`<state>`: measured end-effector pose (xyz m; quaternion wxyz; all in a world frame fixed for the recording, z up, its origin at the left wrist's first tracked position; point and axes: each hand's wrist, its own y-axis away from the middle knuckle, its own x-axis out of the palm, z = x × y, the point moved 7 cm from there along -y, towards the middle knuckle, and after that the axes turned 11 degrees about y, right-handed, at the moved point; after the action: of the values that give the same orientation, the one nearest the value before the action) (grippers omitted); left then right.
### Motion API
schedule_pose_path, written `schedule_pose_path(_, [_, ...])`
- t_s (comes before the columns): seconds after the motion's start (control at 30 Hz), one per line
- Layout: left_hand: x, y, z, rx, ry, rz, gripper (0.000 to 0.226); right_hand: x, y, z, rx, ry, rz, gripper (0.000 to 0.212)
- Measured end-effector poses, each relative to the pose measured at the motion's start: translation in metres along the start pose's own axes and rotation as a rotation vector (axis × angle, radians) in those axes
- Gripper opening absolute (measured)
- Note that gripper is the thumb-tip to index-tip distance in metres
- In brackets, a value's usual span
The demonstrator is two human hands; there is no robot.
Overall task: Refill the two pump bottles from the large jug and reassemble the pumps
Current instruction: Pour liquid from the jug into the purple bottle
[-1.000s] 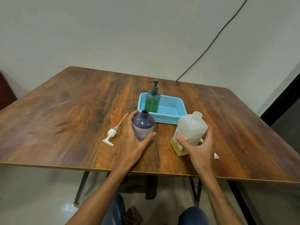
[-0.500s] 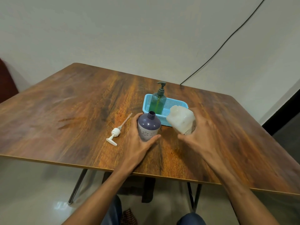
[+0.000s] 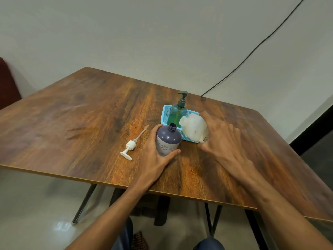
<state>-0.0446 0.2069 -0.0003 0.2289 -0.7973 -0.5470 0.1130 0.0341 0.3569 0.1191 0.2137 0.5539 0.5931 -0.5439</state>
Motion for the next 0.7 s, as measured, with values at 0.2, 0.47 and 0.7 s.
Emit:
schedule_pose_path(0.2, [-0.0002, -0.0005, 0.0007, -0.001, 0.008, -0.002, 0.088, -0.0027, -0.0041, 0.0062, -0.026, 0.056, -0.026, 0.080])
schedule_pose_path(0.47, [-0.0007, -0.0013, 0.0023, 0.003, 0.002, -0.004, 0.089, -0.0029, -0.0053, 0.0105, -0.073, 0.110, -0.041, 0.080])
schedule_pose_path(0.7, [-0.0005, -0.0014, 0.0022, 0.000, 0.007, -0.003, 0.090, -0.0049, -0.0056, 0.0109, -0.095, 0.131, -0.057, 0.080])
